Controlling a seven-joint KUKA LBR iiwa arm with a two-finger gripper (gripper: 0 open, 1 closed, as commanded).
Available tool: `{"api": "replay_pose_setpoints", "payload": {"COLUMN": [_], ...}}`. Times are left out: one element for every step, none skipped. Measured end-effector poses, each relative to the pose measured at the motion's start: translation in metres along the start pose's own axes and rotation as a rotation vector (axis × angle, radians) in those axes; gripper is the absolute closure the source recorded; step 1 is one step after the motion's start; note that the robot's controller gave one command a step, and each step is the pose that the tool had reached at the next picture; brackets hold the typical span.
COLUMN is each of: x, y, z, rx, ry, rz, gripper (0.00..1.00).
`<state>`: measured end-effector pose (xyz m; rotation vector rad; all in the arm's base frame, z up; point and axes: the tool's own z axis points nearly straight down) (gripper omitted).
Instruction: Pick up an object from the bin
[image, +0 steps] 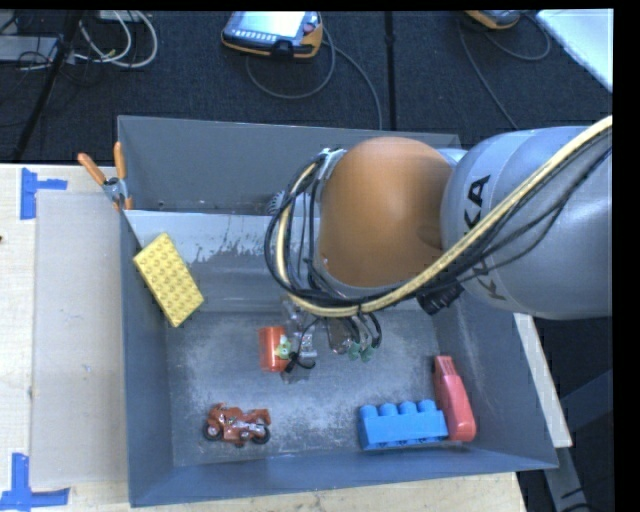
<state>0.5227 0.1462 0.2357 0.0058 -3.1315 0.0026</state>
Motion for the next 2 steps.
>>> {"api": "replay_pose_setpoints", "payload": {"x": [-0.001,-0.014], "y": [-0.001,0.012], "z": [-0.005,-0.128], "rx": [-0.001,0.0], "ry": [-0.008,-0.001], "rz": [0.004,-0.048], "gripper": [0.0,1.0]}}
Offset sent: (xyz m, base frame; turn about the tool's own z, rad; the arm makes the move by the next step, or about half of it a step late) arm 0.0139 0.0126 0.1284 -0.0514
